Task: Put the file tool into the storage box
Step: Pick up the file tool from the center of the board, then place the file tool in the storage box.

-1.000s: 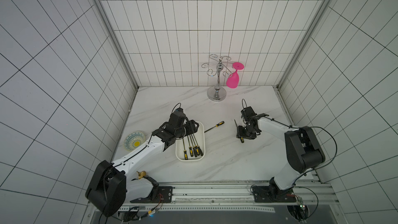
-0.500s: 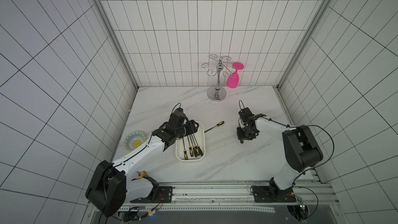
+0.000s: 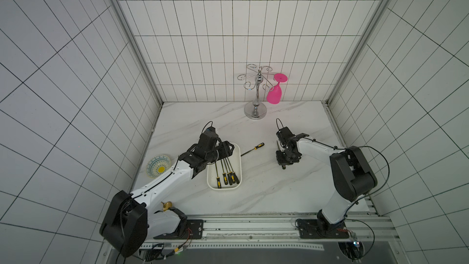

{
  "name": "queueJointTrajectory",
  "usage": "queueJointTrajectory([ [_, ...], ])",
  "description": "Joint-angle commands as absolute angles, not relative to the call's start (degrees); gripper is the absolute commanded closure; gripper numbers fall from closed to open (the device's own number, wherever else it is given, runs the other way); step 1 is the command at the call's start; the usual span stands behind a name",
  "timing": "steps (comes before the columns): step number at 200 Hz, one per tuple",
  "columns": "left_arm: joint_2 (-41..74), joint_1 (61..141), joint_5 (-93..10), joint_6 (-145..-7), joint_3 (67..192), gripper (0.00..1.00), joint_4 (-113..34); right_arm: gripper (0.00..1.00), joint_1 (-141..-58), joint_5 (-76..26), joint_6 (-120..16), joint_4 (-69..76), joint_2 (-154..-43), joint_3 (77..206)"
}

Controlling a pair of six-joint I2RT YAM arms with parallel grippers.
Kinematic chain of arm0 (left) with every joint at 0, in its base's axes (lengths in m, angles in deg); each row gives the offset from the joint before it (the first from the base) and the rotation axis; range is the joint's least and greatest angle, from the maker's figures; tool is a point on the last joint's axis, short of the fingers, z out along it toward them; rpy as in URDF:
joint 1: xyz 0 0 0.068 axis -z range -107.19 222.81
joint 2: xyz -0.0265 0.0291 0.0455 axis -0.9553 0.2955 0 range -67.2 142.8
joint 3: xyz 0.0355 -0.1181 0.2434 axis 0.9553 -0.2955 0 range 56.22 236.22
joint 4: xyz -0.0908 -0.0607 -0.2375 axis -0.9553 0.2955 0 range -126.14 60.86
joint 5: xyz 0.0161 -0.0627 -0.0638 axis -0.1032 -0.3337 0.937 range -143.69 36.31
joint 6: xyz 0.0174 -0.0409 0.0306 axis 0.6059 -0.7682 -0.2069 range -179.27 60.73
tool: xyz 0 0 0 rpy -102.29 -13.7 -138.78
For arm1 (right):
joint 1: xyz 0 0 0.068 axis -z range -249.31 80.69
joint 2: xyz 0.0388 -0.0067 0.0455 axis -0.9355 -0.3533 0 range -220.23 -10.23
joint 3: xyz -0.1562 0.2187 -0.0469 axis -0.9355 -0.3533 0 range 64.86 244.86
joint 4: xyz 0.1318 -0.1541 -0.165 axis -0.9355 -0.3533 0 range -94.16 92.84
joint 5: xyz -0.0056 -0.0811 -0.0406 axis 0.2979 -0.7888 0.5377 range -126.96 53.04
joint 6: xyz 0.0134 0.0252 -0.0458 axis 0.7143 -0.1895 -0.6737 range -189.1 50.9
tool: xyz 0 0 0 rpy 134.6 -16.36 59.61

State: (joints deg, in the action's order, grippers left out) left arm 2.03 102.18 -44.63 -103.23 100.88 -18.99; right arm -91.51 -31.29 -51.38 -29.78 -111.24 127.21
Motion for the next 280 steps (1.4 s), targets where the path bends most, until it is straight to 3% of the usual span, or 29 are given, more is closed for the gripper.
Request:
queueJointTrajectory([
  [1, 3.0, 102.4, -44.8, -102.8, 101.9, 0.37, -19.5, 0.43, -91.8, -29.8, -50.2, -31.1, -109.0, 126.0],
  [121, 3.7, 103.0, -44.6, -103.5, 101.4, 0.37, -21.0, 0.45, -94.6, -31.2, -50.2, -32.7, -106.9, 120.8],
  [136, 3.6, 103.0, -44.6, -103.3, 101.4, 0.37, -21.0, 0.50, -95.4, -32.6, -50.5, -33.4, -107.9, 121.6],
  [150, 3.4, 103.0, -44.7, -103.3, 101.3, 0.37, -20.9, 0.61, -96.6, -34.9, -51.2, -34.5, -109.1, 122.5],
  [180, 2.9, 103.0, -45.2, -103.1, 101.2, 0.37, -20.8, 0.68, -99.1, -40.3, -52.9, -37.2, -111.6, 124.2],
  [207, 2.5, 103.0, -45.3, -102.9, 101.2, 0.37, -20.6, 1.00, -99.4, -40.2, -52.5, -37.2, -112.0, 124.1],
  [236, 2.1, 103.0, -45.8, -103.0, 101.4, 0.37, -20.6, 1.00, -99.3, -34.9, -52.5, -35.1, -109.6, 124.1],
  [280, 1.0, 103.0, -45.3, -103.3, 101.2, 0.32, -22.7, 1.00, -99.6, -17.0, -50.8, -26.1, -101.0, 122.4],
])
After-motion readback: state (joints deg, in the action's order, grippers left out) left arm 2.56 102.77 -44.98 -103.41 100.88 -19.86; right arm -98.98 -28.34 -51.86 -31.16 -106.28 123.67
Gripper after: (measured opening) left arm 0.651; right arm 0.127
